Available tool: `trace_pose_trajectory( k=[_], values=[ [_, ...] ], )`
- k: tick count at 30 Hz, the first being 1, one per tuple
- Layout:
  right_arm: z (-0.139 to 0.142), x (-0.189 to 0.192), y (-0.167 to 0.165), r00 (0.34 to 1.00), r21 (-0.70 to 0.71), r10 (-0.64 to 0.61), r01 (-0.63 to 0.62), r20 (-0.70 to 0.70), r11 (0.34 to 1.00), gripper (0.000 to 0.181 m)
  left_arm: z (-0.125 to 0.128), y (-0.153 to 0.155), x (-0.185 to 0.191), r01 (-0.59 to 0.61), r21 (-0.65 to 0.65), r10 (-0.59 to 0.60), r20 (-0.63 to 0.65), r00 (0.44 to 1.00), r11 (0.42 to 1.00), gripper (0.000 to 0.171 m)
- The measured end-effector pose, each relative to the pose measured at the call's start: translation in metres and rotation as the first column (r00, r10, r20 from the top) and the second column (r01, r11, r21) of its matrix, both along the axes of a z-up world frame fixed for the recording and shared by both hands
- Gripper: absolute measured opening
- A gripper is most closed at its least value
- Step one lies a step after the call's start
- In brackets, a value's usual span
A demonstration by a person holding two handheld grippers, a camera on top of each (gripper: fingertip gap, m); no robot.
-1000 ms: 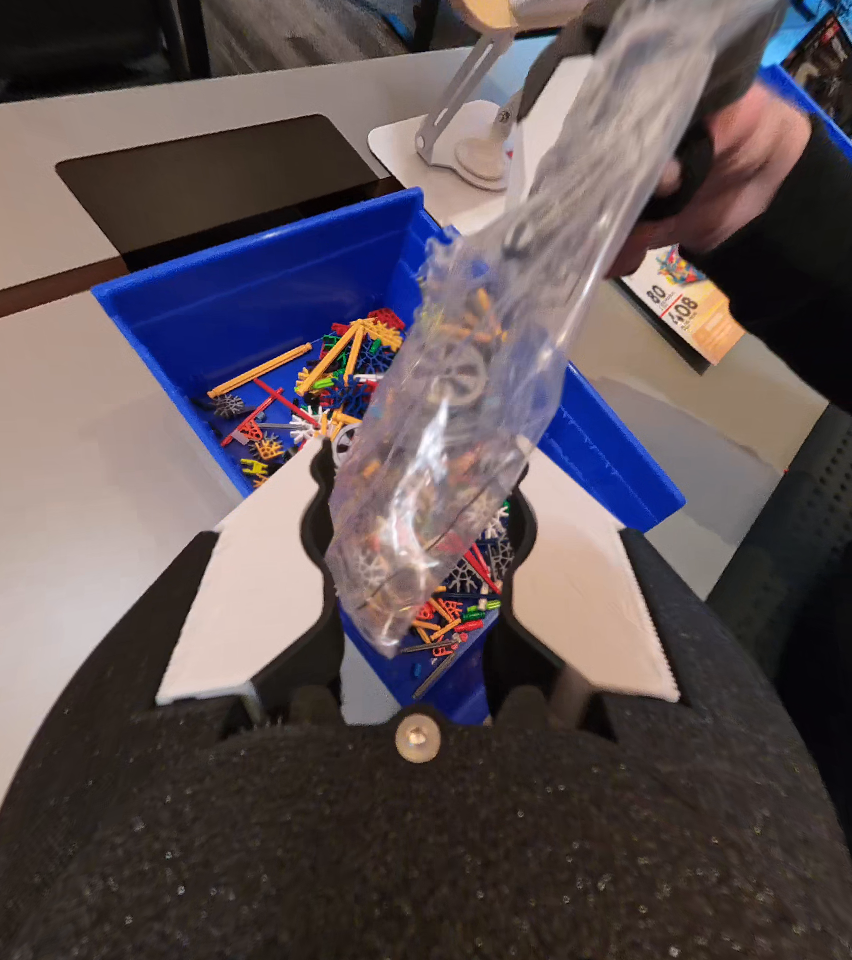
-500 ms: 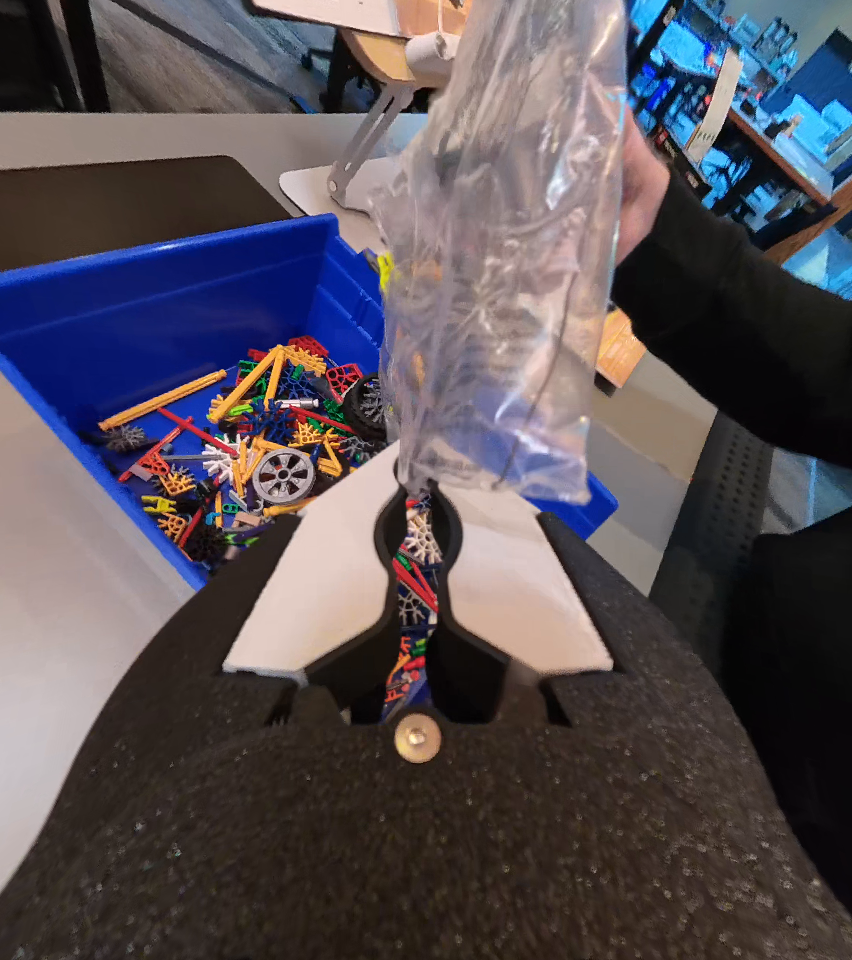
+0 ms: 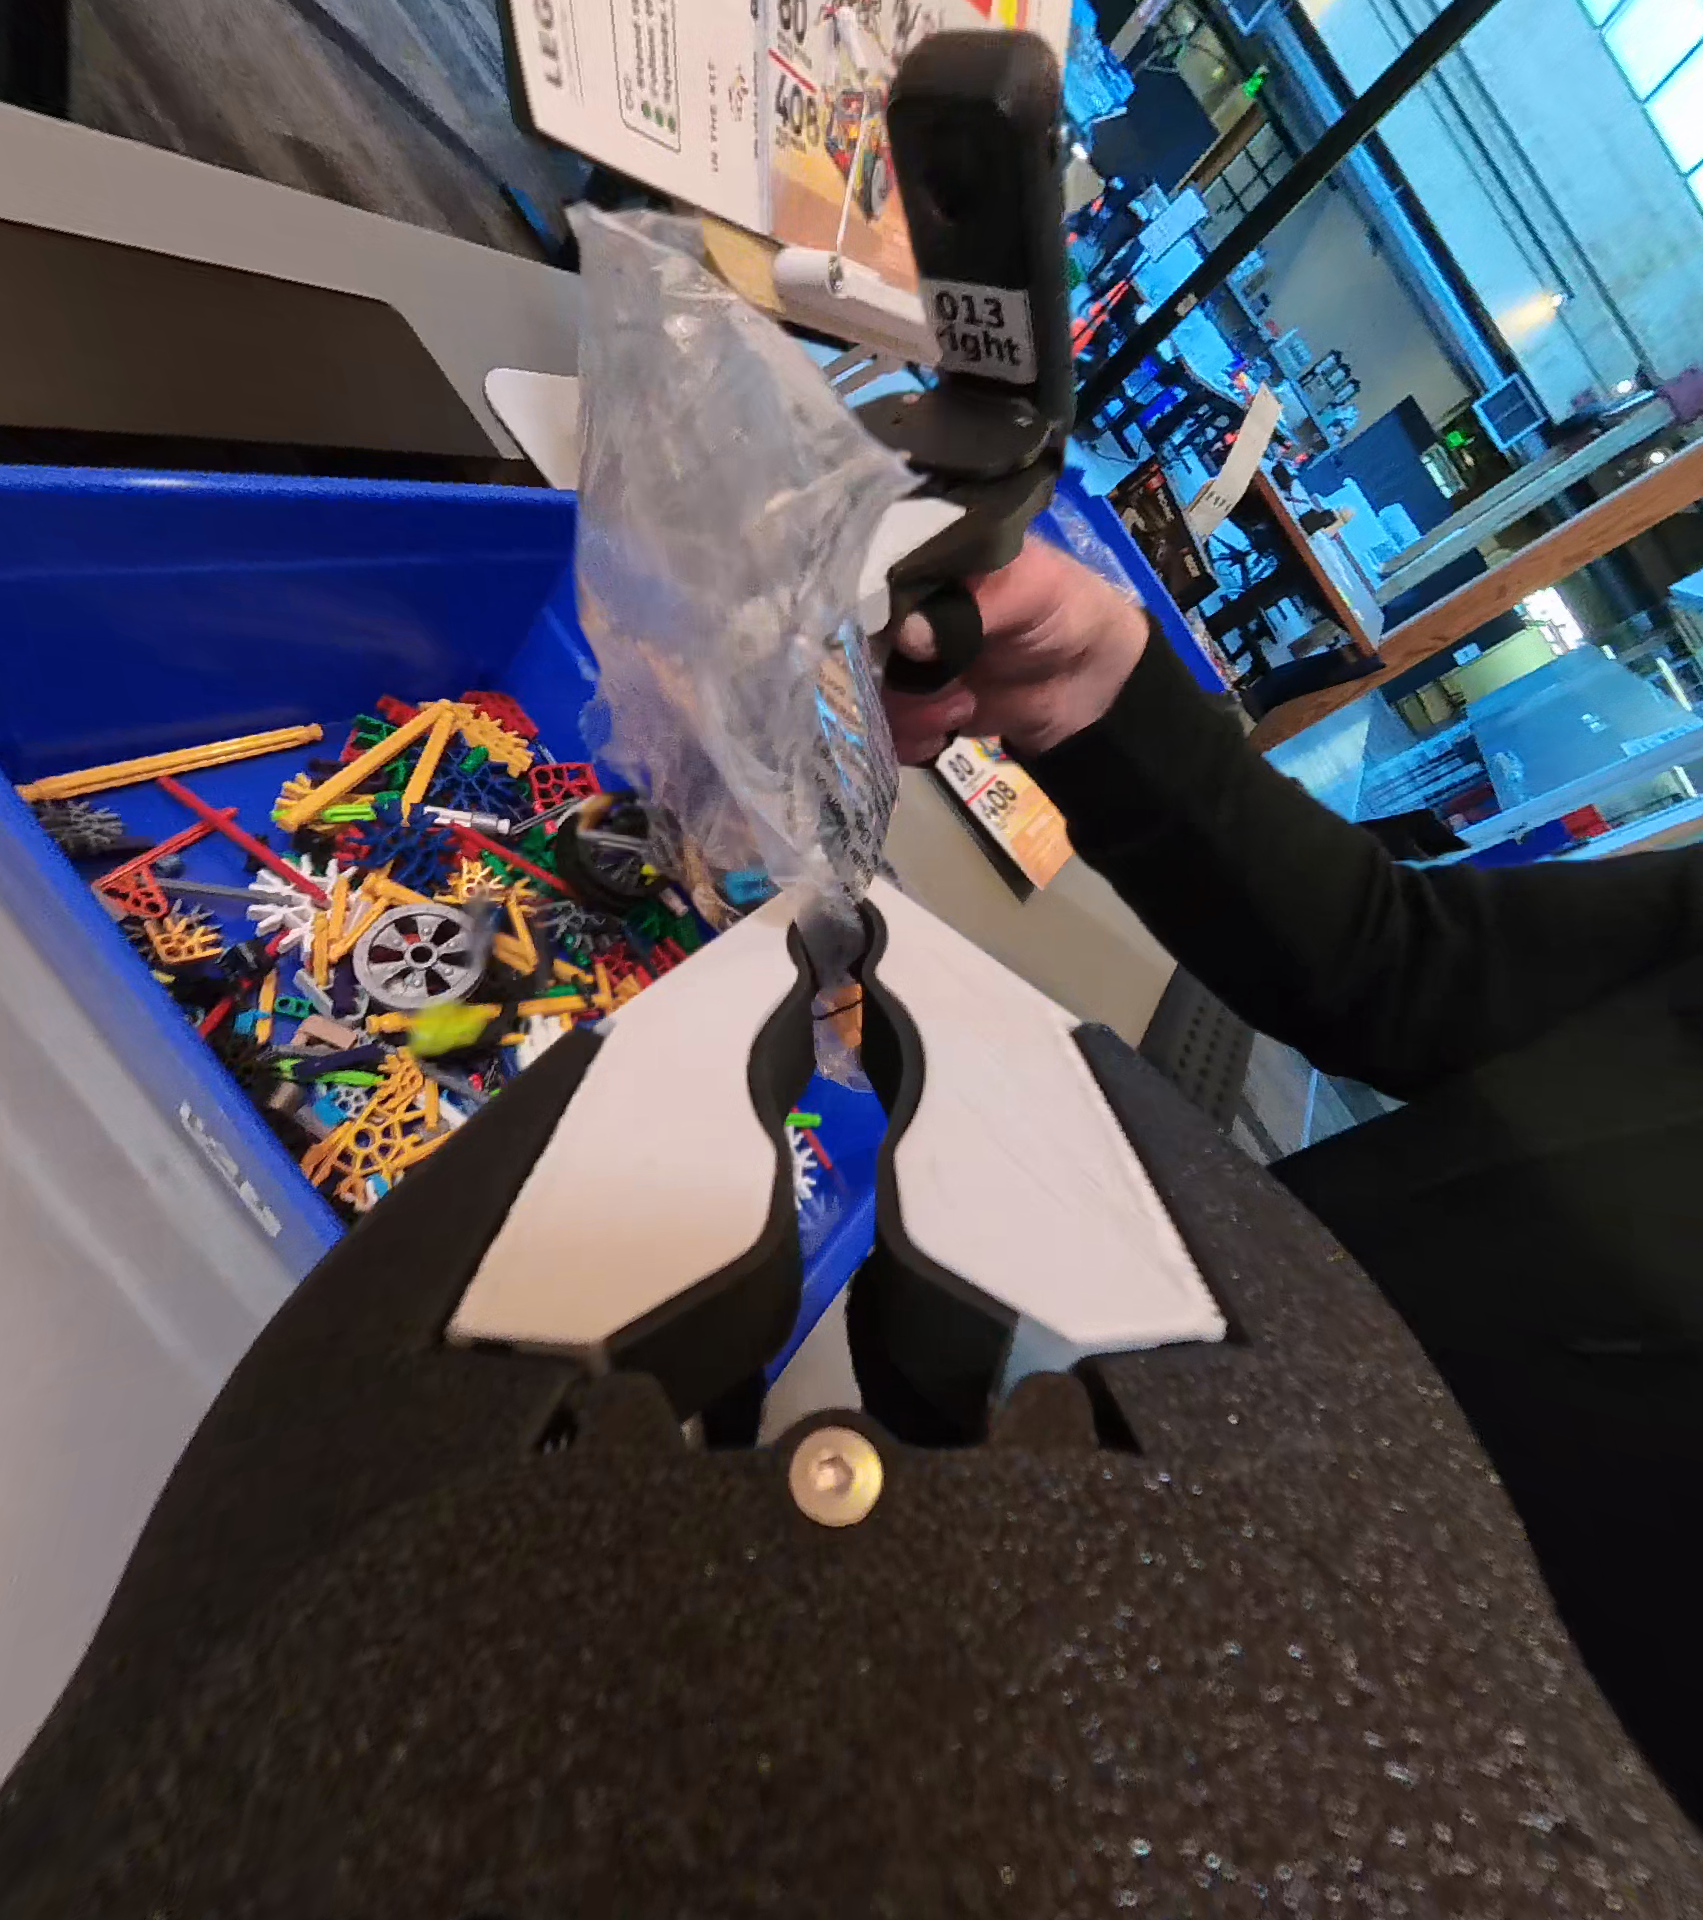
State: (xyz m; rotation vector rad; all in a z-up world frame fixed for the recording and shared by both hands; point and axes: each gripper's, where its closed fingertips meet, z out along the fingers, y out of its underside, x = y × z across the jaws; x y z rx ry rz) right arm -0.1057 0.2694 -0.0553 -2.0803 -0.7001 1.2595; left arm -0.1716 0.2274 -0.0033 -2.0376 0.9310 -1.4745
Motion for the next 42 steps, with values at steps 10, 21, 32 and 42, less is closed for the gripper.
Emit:
trace_pose_trajectory(
  k=[10, 21, 32, 42],
  values=[
    [-0.004, 0.008, -0.006, 0.997, -0.024, -0.002, 0.001, -0.076, 1.000, 0.007, 0.014, 0.008, 0.000, -0.018, -0.058, 0.025, 0.124, 0.992, 0.998, 0.000],
    [-0.006, -0.003, -0.012, 0.998, -0.012, -0.001, 0.000, -0.057, 1.000, 0.000, 0.001, 0.011, 0.002, -0.056, -0.062, 0.062, 0.096, 0.993, 0.997, 0.002],
    [-0.030, -0.007, -0.010, 0.984, 0.077, -0.012, -0.002, 0.179, 0.997, 0.000, 0.016, 0.019, 0.006, -0.072, 0.094, 0.084, -0.126, 0.989, 0.993, 0.003],
    [-0.034, 0.000, -0.012, 0.989, 0.051, -0.023, 0.016, 0.146, 0.999, 0.000, 0.033, 0.032, 0.001, -0.122, 0.167, 0.142, -0.112, 0.983, 0.978, 0.000]
  ],
)
